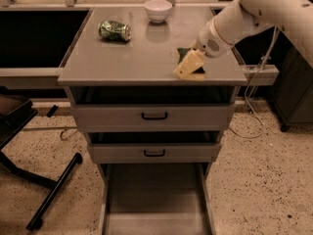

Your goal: Place sponge into bottom drawer

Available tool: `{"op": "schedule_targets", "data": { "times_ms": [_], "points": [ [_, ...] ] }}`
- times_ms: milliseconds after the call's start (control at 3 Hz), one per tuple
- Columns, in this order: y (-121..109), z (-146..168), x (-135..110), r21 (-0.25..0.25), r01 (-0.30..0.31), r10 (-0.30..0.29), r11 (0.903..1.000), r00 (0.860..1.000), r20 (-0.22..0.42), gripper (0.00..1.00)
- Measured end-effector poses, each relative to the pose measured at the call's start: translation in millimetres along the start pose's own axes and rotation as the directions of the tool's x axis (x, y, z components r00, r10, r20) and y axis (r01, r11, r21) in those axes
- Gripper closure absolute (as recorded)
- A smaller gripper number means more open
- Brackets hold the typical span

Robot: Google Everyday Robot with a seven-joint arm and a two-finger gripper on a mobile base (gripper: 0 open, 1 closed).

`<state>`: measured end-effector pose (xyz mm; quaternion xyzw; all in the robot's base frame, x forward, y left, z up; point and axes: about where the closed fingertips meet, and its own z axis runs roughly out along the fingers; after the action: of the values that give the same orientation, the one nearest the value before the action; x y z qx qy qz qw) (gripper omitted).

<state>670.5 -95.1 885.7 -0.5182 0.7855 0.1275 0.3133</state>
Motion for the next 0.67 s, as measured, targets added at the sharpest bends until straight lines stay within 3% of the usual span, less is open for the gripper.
{"op": "schedule_targets", "data": {
  "times_ms": [333,667],
  "points": [
    [54,1,14,-0.046,0.018,-0.018,0.9988,1.000,-0.005,1.00],
    [102,3,30,-0.059,0.012,-0.014,0.9982,1.000,-0.027,1.00]
  ]
}}
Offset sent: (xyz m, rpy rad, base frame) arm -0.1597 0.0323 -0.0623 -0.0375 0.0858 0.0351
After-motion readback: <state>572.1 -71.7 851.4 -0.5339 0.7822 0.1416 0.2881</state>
